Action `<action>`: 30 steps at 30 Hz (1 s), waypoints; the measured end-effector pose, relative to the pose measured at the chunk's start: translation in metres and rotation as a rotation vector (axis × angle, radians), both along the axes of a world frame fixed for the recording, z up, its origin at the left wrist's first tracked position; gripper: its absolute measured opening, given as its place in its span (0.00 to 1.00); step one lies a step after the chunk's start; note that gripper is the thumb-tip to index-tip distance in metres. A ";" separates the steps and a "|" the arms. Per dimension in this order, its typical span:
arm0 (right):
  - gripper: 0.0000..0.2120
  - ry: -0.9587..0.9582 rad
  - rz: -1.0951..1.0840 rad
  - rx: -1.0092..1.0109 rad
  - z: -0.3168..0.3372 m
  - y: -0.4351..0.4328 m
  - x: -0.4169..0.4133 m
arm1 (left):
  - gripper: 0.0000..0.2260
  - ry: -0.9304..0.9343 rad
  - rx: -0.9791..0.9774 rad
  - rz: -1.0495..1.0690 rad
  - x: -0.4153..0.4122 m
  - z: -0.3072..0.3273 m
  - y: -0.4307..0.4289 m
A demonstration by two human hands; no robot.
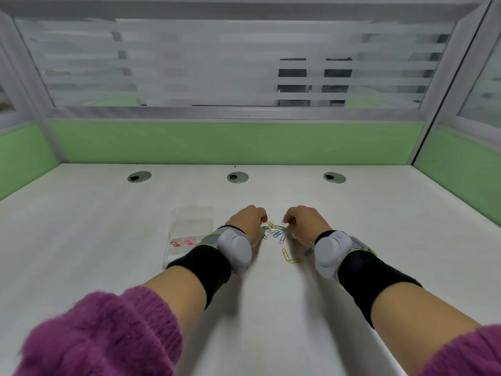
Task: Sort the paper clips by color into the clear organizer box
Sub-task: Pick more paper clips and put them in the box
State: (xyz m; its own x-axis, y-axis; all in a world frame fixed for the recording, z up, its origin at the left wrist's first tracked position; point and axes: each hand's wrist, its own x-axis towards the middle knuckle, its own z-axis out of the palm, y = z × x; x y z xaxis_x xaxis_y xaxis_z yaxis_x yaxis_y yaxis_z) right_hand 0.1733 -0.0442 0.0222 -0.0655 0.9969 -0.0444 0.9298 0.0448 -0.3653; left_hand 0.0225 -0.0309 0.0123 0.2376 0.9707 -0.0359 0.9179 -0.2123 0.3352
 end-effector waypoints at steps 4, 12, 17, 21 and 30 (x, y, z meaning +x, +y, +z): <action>0.16 -0.006 -0.003 -0.013 -0.003 0.005 -0.002 | 0.13 0.018 0.003 -0.039 0.001 -0.003 0.003; 0.13 -0.023 -0.010 -0.027 -0.006 0.006 -0.007 | 0.09 0.008 0.023 -0.027 -0.002 -0.004 0.001; 0.13 -0.039 -0.028 -0.050 -0.002 0.003 -0.008 | 0.08 0.012 0.015 -0.011 -0.006 -0.004 -0.001; 0.13 -0.048 -0.041 -0.055 -0.001 0.000 -0.008 | 0.08 0.005 0.012 -0.001 -0.006 -0.004 -0.003; 0.13 -0.055 -0.040 -0.057 -0.001 -0.002 -0.004 | 0.10 -0.033 0.006 -0.003 -0.008 -0.005 -0.002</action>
State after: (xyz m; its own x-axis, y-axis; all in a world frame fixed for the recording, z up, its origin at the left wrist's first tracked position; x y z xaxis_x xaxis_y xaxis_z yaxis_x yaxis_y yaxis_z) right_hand 0.1692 -0.0466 0.0216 -0.0217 0.9943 -0.1041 0.9493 -0.0122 -0.3143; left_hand 0.0141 -0.0326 0.0075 0.2411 0.9702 -0.0221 0.9059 -0.2168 0.3638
